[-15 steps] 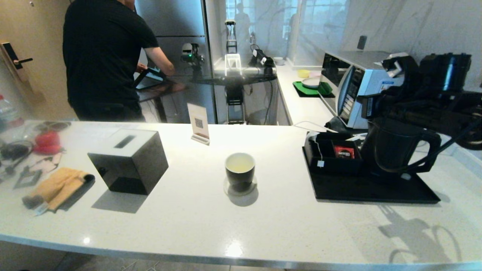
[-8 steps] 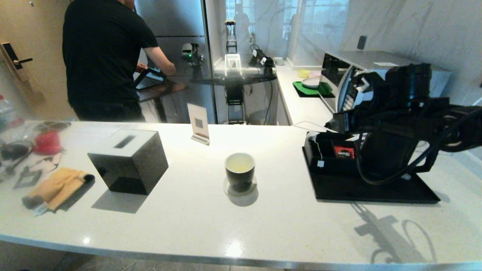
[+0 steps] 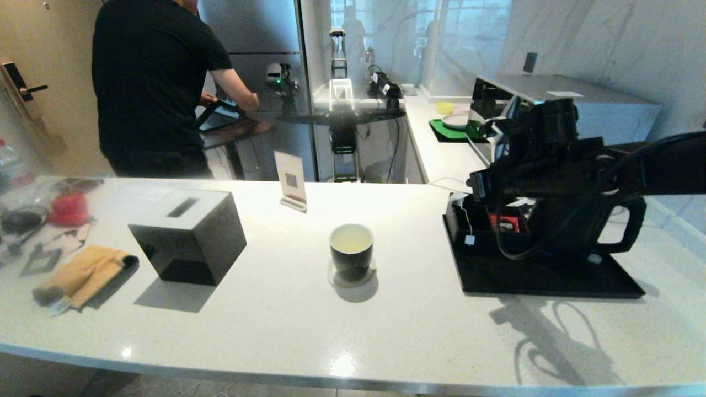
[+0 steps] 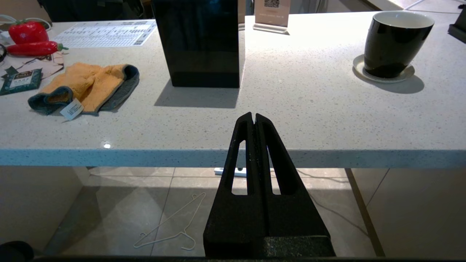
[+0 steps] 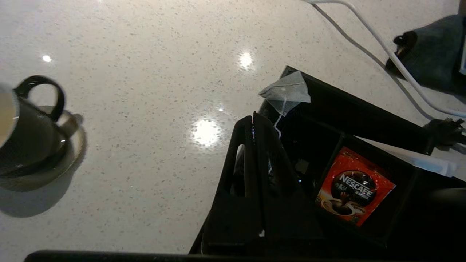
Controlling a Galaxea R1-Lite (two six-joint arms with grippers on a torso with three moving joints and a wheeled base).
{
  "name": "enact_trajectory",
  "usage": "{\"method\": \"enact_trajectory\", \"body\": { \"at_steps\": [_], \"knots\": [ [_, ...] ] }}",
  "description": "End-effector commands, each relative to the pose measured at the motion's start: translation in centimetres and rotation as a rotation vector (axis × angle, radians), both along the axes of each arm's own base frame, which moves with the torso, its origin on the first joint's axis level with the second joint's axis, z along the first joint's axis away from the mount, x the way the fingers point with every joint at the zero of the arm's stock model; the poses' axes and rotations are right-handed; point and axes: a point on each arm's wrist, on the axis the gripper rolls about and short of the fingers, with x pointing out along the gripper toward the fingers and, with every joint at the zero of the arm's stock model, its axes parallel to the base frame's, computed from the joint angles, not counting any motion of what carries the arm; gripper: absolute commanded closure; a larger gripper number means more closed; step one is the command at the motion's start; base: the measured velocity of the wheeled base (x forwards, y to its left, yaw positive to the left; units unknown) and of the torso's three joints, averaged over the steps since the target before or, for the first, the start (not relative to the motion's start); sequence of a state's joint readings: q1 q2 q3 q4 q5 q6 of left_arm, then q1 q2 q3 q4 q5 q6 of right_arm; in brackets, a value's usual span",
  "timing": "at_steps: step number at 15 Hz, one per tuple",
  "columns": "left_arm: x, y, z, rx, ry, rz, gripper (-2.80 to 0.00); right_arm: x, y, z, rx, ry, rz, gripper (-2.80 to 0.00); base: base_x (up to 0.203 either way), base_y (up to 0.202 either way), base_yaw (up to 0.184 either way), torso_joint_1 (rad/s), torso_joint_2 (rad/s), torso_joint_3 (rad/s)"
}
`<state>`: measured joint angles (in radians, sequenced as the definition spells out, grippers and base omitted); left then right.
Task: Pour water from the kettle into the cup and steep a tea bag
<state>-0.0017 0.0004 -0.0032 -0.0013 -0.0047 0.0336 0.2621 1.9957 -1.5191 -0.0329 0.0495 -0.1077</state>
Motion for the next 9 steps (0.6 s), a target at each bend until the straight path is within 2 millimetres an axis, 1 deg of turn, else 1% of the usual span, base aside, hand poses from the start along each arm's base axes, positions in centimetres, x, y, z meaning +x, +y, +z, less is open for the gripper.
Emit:
{"method": "enact_trajectory", "body": {
  "at_steps": [1, 5, 7, 9],
  "knots": [
    [0.0, 0.0, 0.0, 0.0, -0.001, 0.0, 0.0, 2.1, 0.5, -1.3, -0.02, 0.03, -0.033, 0.0, 0.0, 0.0, 0.0, 0.0, 0.0, 0.0],
    [0.0, 0.0, 0.0, 0.0, -0.001, 0.0, 0.0, 4.3, 0.9, -1.9, -0.012, 0.108, -0.158, 0.0, 0.0, 0.0, 0.0, 0.0, 0.0, 0.0],
    [0.0, 0.0, 0.0, 0.0, -0.001, 0.0, 0.0, 5.0, 1.0, -2.1, 0.01, 0.147, -0.218, 0.0, 0.0, 0.0, 0.0, 0.0, 0.0, 0.0],
    [0.0, 0.0, 0.0, 0.0, -0.001, 0.0, 0.0, 5.4, 1.1, -2.5, 0.014, 0.187, -0.24, 0.0, 0.0, 0.0, 0.0, 0.0, 0.0, 0.0]
  ]
}}
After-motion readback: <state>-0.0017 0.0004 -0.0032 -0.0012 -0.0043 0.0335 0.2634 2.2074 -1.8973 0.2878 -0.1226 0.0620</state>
